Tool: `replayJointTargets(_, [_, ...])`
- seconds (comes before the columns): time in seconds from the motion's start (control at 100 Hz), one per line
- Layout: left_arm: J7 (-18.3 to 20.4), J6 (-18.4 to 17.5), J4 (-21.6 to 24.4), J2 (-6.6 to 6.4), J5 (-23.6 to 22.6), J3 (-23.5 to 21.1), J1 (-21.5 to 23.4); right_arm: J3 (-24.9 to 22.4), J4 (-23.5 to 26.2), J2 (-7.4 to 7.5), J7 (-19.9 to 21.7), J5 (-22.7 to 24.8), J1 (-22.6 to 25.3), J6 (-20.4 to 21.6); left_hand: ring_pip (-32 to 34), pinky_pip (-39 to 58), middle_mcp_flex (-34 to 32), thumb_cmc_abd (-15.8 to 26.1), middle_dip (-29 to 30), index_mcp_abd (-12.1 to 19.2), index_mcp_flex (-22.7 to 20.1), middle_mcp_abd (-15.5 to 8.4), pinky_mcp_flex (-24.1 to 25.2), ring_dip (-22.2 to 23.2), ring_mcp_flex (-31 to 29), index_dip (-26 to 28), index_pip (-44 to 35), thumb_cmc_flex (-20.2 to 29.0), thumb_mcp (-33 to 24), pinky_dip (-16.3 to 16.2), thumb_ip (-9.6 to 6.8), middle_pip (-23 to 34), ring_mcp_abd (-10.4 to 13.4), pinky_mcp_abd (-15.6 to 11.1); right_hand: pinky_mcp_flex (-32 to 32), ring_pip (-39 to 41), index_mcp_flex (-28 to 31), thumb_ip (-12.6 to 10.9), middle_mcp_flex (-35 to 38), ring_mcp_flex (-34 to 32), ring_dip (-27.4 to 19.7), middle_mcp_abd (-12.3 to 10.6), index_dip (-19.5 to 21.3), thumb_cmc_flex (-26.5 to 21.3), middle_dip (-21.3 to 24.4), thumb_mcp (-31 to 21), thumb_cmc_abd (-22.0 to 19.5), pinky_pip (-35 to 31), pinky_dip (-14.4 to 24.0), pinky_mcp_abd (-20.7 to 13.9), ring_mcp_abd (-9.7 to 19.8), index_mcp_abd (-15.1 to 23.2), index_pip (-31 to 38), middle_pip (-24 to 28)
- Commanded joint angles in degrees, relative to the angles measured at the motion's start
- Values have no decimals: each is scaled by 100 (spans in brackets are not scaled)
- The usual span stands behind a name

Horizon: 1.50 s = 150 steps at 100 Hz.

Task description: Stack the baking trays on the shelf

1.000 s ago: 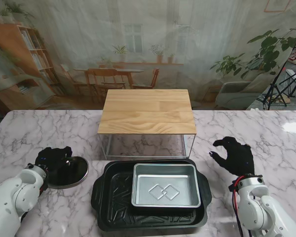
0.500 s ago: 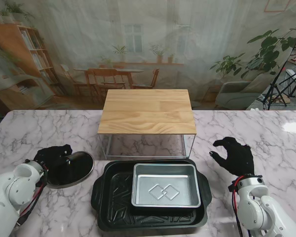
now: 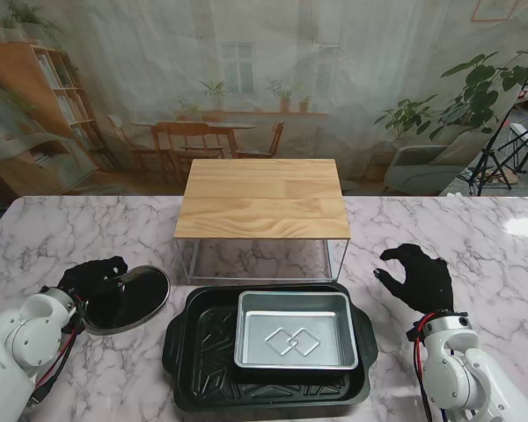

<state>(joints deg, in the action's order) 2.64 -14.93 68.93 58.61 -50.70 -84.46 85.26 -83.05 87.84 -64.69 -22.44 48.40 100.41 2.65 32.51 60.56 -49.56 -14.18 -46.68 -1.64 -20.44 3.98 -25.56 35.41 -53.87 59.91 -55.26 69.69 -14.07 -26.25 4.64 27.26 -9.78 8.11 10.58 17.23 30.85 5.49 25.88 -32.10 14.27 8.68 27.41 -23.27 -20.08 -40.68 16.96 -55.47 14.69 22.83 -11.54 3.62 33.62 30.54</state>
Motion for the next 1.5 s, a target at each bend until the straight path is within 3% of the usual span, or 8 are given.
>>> replayJointTargets(0.0, [105, 13, 67, 43, 78, -60, 53, 1, 13, -18, -6, -11, 30, -23, 402, 473, -243, 126, -128, 507, -488, 26, -137, 87, -353, 157, -302, 426, -996, -175, -229, 104, -201, -228, 4, 10, -158, -145, 8, -18, 65, 22, -1, -53, 34, 99, -214, -64, 48, -111, 36, 24, 132, 110])
replayJointTargets(0.46, [384, -5, 267, 95, 653, -476, 148, -4, -8, -28, -10, -70, 16, -7, 713, 731, -334, 2, -380, 467, -841, 36, -181, 300, -463, 150, -211, 426, -1230, -295, -255, 240, -285, -117, 23, 24, -170, -143, 38, -48, 67, 33, -8, -79, 30, 84, -224, -85, 29, -88, 27, 12, 143, 127])
replayJointTargets(0.84, [228, 269, -33, 93, 512, -309, 40, 1, -15, -35, -12, -103, 19, -7, 518, 613, -324, -29, -290, 347, -744, 126, -147, 250, -411, 7, -3, 425, -1099, -252, -209, -41, -277, -191, 27, 29, -171, -142, 50, -57, 67, 29, -14, -86, 29, 76, -228, -94, 17, -100, 24, 13, 152, 136])
replayJointTargets(0.88, [216, 311, -76, 89, 478, -274, 20, 1, -18, -36, -17, -109, 19, -7, 468, 586, -346, -15, -262, 357, -743, -35, -160, 225, -425, -49, 55, 416, -1051, -234, -218, -81, -260, -225, 26, 30, -179, -143, 45, -61, 67, 44, -15, -93, 29, 72, -234, -95, 16, -100, 14, 7, 150, 134])
replayJointTargets(1.19, [6, 399, -234, 79, 248, -124, -45, -12, -40, -42, -42, -129, 11, 15, 352, 504, -341, 9, -228, 390, -858, -41, -198, 192, -457, -392, 371, 427, -993, -154, -241, -171, -215, -265, 31, 29, -181, -143, 35, -53, 66, 36, -19, -113, 30, 64, -238, -100, 10, -99, 21, 9, 153, 136])
replayJointTargets(1.49, [13, 406, -108, 143, 618, -215, 40, -15, -44, -43, -42, -135, 9, 21, 486, 618, -331, 29, -309, 462, -1062, 5, -183, 304, -464, -486, 371, 427, -1103, -214, -251, -18, -236, -246, 36, 41, -190, -141, 41, -70, 68, 44, -20, -138, 29, 55, -255, -103, 5, -96, 14, 8, 161, 145])
